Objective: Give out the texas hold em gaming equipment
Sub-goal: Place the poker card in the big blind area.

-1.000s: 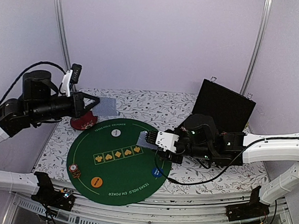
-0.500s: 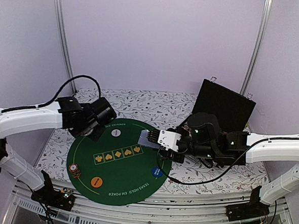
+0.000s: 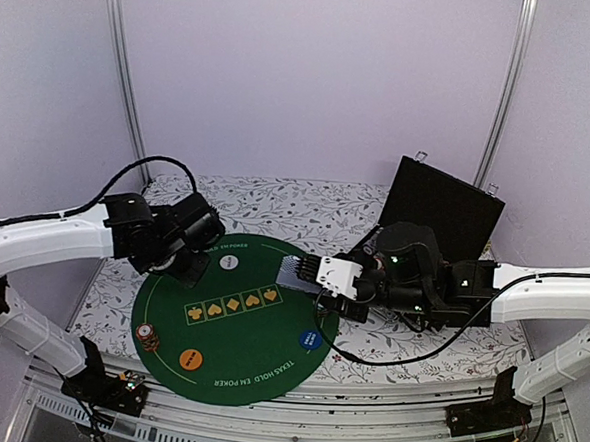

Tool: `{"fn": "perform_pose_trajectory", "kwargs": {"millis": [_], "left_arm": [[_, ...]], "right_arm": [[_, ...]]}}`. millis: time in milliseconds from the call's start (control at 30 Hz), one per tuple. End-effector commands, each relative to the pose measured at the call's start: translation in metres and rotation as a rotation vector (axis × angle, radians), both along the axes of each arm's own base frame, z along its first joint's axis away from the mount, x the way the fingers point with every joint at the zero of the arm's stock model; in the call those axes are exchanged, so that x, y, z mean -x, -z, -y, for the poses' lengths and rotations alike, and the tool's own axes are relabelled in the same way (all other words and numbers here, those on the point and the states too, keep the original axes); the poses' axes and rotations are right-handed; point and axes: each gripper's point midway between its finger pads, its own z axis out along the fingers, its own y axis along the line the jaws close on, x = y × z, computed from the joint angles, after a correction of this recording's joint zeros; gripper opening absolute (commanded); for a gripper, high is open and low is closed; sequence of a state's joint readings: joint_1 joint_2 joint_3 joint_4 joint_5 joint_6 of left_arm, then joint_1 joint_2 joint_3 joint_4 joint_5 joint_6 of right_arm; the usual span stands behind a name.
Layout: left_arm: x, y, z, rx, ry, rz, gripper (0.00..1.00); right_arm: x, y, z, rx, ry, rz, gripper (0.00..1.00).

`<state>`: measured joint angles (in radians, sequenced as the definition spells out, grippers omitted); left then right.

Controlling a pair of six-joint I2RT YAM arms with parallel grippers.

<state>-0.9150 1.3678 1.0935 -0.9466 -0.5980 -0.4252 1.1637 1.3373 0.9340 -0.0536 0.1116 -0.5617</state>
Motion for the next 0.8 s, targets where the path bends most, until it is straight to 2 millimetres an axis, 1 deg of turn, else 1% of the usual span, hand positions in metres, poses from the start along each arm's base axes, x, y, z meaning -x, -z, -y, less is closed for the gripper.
{"fn": "perform_pose_trajectory", "kwargs": {"millis": [0,133,233,300,333,400,467,500,567,667,767], "left_arm": [[0.023,0.002,0.03,0.24,0.054,-0.079,0.0],[0.031,0.004,0.027,0.288,0.026,-0.102,0.0],[0.037,0.014,0.021,0.314,-0.016,-0.152,0.0],[0.037,0.022,0.011,0.361,-0.081,-0.187,0.0],[0.035,0.023,0.002,0.391,-0.136,-0.182,0.0],[0.029,0.024,-0.024,0.464,-0.288,-0.126,0.0],[0.02,0.02,-0.04,0.585,-0.386,-0.036,0.0],[0.016,0.015,-0.047,0.642,-0.413,0.011,0.0],[0.008,0.011,-0.065,0.722,-0.475,0.081,0.0],[0.004,0.022,-0.098,0.787,-0.575,0.103,0.0],[0.009,0.039,-0.118,0.876,-0.627,0.069,0.0]], "right_arm": [[0.001,-0.007,0.007,-0.021,0.006,-0.008,0.43],[0.002,-0.007,0.008,-0.021,0.006,-0.007,0.43],[0.002,-0.008,0.009,-0.023,0.004,-0.009,0.43],[0.003,-0.008,0.008,-0.022,0.001,-0.01,0.43],[0.003,-0.008,0.008,-0.024,0.0,-0.011,0.43],[0.004,-0.008,0.008,-0.029,-0.004,-0.015,0.43],[0.006,-0.008,0.007,-0.039,-0.01,-0.019,0.43],[0.006,-0.006,0.007,-0.04,-0.013,-0.021,0.43],[0.006,-0.005,0.006,-0.038,-0.016,-0.02,0.43],[0.006,-0.005,0.007,-0.031,-0.014,-0.018,0.43],[0.008,-0.007,0.01,-0.036,-0.019,-0.011,0.43]]}}
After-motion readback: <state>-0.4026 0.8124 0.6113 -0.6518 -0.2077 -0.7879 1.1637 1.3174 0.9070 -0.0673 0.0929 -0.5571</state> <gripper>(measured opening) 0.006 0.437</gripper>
